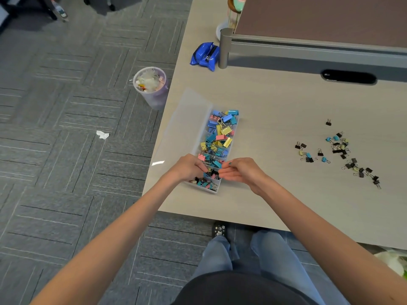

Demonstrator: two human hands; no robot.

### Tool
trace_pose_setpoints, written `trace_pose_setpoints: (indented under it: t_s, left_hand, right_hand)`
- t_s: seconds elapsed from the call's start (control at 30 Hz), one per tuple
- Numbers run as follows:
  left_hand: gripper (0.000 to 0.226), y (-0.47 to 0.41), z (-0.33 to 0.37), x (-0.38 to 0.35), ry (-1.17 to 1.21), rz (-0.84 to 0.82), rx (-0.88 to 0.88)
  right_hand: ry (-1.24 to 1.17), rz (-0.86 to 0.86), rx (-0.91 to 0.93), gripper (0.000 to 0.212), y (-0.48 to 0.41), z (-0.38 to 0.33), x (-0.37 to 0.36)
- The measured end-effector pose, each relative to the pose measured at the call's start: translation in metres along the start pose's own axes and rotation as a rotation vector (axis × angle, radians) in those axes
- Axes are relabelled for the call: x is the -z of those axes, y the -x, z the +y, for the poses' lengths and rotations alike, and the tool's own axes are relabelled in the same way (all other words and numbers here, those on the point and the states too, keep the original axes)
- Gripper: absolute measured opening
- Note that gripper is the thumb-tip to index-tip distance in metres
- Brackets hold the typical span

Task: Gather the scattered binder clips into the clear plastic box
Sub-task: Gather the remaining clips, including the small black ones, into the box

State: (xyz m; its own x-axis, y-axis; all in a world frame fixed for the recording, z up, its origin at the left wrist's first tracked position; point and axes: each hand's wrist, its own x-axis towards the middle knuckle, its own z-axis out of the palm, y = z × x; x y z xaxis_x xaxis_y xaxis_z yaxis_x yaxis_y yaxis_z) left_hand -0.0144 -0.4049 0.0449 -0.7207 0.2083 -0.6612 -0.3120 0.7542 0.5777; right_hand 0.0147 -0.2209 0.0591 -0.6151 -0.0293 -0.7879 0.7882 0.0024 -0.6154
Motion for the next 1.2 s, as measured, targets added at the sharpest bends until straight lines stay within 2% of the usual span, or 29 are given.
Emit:
trace_pose_setpoints:
  t_s: [0.27, 0.57, 0.73, 0.87, 1.2]
  left_hand:
    - [0.03, 0.004, -0.001, 0.003, 0.094, 0.056, -0.01]
    - [0.019, 0.002, 0.038, -0.02, 0.267, 0.092, -0.13]
    - [0.014, -0.017, 0.082, -0.047, 0.328, 0.051, -0.169]
    - [0.018, -0.036, 0.123, -0.074, 0.354, 0.008, -0.177]
    - [0.02, -0.086, 0.205, -0.166, 0.343, 0.019, -0.124]
  right_hand:
    - [0.014, -0.03, 0.033, 0.027, 0.001, 0.002, -0.002]
    - [0.035, 0.044, 0.117, 0.024, 0.0, -0.003, 0.026]
    - [-0.007, 0.131, 0.157, 0.022, 0.0, -0.003, 0.072]
    - [-0.063, 0.2, 0.17, 0.02, -0.001, -0.001, 0.118]
    - [-0.127, 0.32, 0.12, 0.019, -0.015, 0.015, 0.249]
